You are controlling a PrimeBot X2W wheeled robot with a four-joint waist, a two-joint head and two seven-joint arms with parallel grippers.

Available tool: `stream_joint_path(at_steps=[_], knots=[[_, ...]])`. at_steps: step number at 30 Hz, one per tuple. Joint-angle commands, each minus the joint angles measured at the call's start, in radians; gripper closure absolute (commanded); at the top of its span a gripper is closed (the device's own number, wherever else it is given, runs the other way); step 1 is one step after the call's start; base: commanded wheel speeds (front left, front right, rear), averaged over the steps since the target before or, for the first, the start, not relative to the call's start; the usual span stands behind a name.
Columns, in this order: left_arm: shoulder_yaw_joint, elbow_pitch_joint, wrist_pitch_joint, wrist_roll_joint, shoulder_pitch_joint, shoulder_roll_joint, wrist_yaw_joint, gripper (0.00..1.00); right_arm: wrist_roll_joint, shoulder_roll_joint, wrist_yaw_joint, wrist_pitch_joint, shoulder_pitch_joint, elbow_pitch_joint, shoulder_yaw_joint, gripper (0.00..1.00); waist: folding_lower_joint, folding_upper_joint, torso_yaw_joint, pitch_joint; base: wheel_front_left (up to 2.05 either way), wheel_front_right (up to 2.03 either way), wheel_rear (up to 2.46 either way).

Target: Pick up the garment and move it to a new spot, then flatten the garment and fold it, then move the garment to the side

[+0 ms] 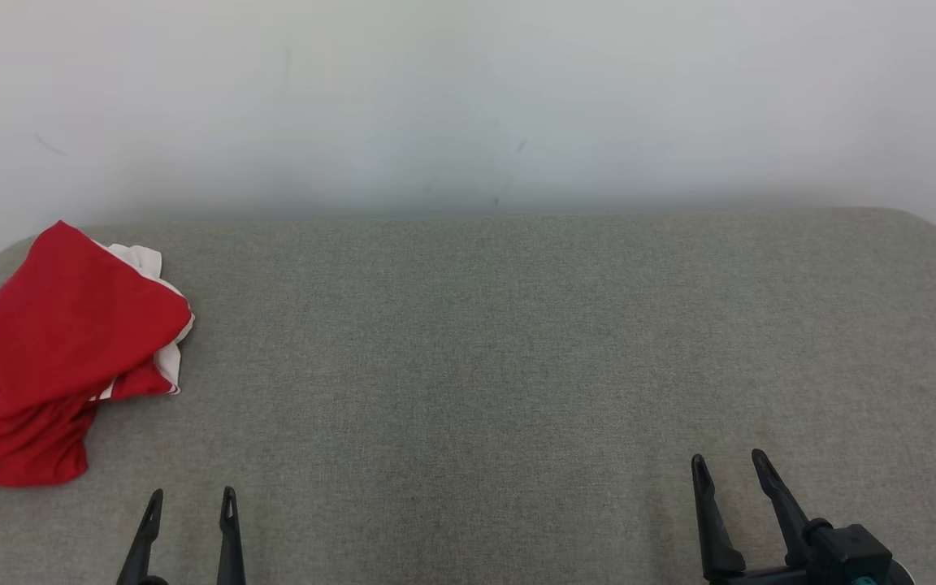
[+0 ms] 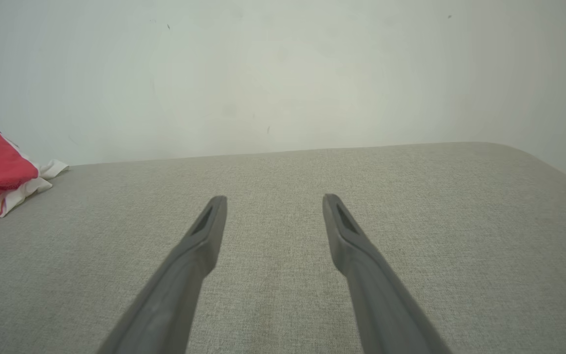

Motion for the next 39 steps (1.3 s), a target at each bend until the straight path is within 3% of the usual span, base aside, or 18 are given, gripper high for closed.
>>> stream_joint_path(at_steps=[1, 16, 39], knots=[[0.002, 0.003, -0.006, 0.005, 0.006, -0.004, 0.002, 0.00, 0.001, 0.003, 0.003, -0.002, 0.009, 0.001, 0.001, 0.00, 0.0000, 0.0000, 0.002, -0.001, 0.00, 0.00, 0.00], [0.014, 0.007, -0.006, 0.009, 0.017, -0.007, 0.005, 0.00, 0.015, 0.002, 0.003, -0.002, 0.021, 0.008, 0.007, 0.00, 0.0000, 0.0000, 0.085, -0.010, 0.00, 0.00, 0.00], [0.040, 0.023, -0.006, 0.011, 0.046, 0.009, 0.004, 0.00, 0.041, 0.002, 0.003, -0.002, 0.050, 0.021, 0.021, 0.00, 0.0000, 0.0000, 0.380, -0.046, 0.00, 0.00, 0.00]])
